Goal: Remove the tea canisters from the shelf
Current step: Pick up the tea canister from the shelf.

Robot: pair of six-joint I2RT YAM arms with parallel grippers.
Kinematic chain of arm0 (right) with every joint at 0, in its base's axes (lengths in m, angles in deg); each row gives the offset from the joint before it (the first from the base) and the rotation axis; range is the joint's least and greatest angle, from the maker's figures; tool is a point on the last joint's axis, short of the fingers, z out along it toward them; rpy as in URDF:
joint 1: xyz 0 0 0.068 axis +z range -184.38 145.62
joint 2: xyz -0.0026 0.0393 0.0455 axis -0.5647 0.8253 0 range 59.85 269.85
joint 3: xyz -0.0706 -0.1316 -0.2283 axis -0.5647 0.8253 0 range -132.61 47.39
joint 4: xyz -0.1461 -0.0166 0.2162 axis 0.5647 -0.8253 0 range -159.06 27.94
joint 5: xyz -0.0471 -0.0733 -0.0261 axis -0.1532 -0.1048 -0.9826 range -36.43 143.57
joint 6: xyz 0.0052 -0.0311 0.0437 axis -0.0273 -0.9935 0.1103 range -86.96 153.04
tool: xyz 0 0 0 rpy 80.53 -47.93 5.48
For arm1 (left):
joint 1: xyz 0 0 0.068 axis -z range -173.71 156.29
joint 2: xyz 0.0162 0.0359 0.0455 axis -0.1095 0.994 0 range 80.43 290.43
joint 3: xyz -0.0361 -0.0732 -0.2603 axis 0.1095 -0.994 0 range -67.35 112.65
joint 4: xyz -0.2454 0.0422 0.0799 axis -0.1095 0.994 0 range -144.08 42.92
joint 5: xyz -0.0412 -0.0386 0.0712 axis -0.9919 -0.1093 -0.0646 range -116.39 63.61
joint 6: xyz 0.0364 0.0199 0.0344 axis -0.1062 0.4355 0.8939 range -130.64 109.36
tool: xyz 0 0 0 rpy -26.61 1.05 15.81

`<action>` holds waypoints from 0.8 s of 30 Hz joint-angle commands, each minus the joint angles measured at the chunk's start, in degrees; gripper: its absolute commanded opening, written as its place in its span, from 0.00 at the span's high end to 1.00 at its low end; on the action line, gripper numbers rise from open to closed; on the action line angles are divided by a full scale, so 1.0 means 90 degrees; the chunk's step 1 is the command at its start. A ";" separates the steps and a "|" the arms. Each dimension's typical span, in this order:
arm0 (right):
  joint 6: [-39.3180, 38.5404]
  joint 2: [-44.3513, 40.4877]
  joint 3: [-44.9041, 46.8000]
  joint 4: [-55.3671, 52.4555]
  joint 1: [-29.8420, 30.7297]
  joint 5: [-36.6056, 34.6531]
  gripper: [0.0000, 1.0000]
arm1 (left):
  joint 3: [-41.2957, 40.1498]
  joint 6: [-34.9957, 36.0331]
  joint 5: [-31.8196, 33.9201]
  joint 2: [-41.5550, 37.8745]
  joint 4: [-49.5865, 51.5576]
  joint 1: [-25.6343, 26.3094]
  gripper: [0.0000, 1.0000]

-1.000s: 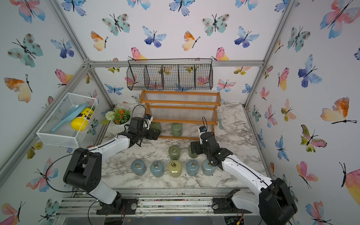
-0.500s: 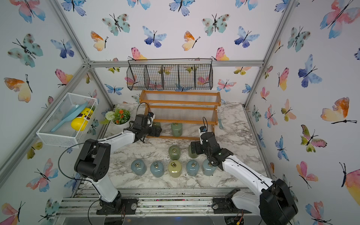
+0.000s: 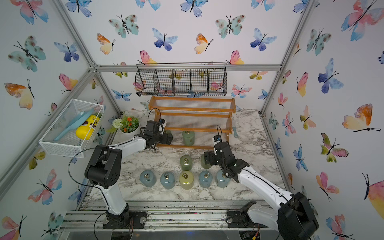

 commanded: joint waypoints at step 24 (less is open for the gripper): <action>0.0095 -0.0114 0.0133 -0.0157 0.0010 -0.0092 0.00 | -0.1158 0.0344 -0.0272 -0.1485 -0.0456 -0.0002 0.20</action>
